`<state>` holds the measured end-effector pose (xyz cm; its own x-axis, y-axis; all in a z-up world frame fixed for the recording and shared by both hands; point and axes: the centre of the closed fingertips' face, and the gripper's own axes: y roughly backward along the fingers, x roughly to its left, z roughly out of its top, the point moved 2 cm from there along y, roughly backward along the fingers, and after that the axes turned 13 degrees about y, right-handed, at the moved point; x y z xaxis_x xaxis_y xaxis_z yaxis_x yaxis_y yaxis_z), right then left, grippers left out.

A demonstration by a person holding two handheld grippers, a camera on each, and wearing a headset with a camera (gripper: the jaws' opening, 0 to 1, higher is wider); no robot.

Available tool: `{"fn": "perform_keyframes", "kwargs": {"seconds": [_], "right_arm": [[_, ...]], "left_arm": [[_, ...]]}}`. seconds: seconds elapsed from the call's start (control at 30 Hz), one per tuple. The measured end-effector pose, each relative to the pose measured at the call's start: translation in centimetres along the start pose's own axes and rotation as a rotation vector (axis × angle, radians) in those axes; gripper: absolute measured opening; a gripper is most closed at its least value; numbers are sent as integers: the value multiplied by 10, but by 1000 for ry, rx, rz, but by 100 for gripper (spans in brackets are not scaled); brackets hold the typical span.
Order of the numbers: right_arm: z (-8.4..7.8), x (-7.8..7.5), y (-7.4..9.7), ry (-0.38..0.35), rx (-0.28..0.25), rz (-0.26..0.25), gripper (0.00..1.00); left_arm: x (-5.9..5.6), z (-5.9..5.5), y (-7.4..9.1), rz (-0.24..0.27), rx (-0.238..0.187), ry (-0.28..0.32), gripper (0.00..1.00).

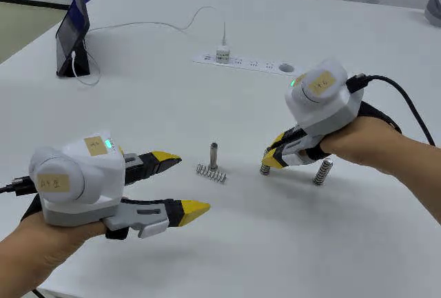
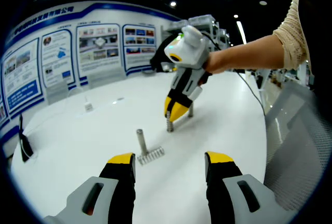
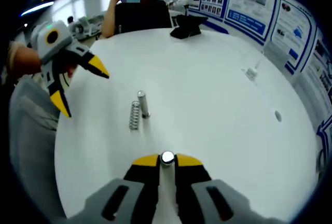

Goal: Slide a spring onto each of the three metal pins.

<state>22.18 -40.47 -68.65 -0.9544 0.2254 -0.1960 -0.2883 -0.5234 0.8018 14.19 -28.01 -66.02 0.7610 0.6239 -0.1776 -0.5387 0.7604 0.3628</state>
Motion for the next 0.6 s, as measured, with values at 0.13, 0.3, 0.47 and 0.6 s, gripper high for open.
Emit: {"fn": "perform_keyframes", "kwargs": {"seconds": [0.13,0.3,0.47,0.6], "right_arm": [[-2,1,0,6,5,0,14],[-3,2,5,23,15,-11,17],[3,0,14,28,-8,-28,20],[12,-1,18,40,-34,-36,21]], "left_arm": [[0,1,0,0,0,-1,55],[1,1,0,0,0,-2,55],[2,2,0,1,0,-4,55],[1,2,0,0,0,-6,55]]}}
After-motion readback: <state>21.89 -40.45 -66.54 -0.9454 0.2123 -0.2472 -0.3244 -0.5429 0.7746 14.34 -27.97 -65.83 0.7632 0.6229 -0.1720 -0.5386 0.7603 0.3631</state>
